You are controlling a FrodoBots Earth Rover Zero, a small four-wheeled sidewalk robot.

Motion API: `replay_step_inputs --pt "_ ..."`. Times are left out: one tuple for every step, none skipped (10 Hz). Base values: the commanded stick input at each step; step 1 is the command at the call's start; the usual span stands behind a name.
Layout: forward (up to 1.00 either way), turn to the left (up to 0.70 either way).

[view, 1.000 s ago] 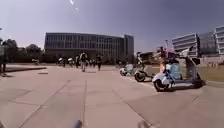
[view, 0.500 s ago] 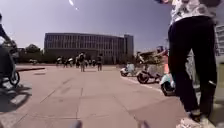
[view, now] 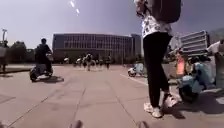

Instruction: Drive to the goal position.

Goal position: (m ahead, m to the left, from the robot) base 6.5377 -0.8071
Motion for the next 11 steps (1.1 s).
replay_step_inputs --pt "0.7 0.02" --pt "0.7 0.02" --pt "0.7 0.02" --pt "0.7 0.02" --pt "0.7 0.02" --pt "0.7 0.02" --pt "0.7 0.0" --pt "0.7 0.0" --pt "0.7 -0.12" --pt "0.7 -0.33" --pt "0.7 -0.35"
